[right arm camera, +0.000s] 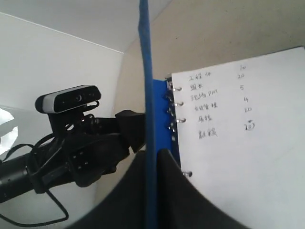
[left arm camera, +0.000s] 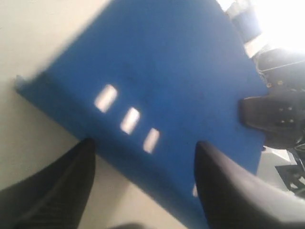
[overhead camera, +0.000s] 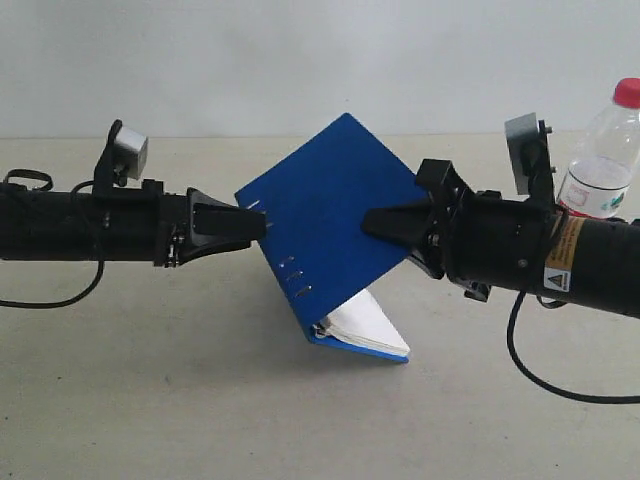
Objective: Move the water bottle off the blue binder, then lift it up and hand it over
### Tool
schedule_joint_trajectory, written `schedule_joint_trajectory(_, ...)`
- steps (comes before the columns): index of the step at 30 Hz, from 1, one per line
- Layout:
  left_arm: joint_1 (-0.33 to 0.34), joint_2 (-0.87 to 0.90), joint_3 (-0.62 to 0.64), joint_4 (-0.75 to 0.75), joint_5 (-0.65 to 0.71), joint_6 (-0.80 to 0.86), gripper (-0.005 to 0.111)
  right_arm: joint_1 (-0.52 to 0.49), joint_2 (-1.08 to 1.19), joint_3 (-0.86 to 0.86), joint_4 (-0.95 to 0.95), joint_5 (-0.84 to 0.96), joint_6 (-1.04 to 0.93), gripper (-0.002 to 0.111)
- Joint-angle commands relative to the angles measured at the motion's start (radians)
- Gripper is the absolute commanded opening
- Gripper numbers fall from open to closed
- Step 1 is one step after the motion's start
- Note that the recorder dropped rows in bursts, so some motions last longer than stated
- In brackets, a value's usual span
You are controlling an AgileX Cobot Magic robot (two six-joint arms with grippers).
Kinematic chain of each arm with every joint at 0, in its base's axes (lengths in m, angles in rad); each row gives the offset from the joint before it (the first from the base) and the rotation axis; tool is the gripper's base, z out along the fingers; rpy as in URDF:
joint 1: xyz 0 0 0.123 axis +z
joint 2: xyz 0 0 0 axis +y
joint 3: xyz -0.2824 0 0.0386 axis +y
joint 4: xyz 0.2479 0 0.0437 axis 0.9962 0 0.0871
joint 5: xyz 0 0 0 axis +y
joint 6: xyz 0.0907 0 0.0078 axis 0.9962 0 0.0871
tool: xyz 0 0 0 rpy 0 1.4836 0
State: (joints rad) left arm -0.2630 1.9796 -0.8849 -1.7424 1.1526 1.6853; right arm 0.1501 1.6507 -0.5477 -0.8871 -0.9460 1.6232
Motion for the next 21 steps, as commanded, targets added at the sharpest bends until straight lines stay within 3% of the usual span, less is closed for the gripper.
schedule_joint_trajectory(1,-0.067,0.003,-0.012,-0.002,0.025,-0.008,0.057,0.002,-0.013,-0.004,-0.049,0.059,0.064,0.000)
schedule_joint_trajectory(8,-0.163,0.033,-0.012,-0.002,0.025,0.009,0.057,0.002,-0.013,-0.004,-0.279,0.288,0.175,0.000)
schedule_joint_trajectory(15,-0.165,0.038,-0.028,-0.002,0.018,0.016,0.057,0.002,-0.013,-0.004,-0.330,0.402,0.232,0.000)
schedule_joint_trajectory(21,-0.165,0.043,-0.035,-0.002,-0.092,-0.007,0.057,0.002,-0.013,-0.004,-0.373,0.412,0.225,0.001)
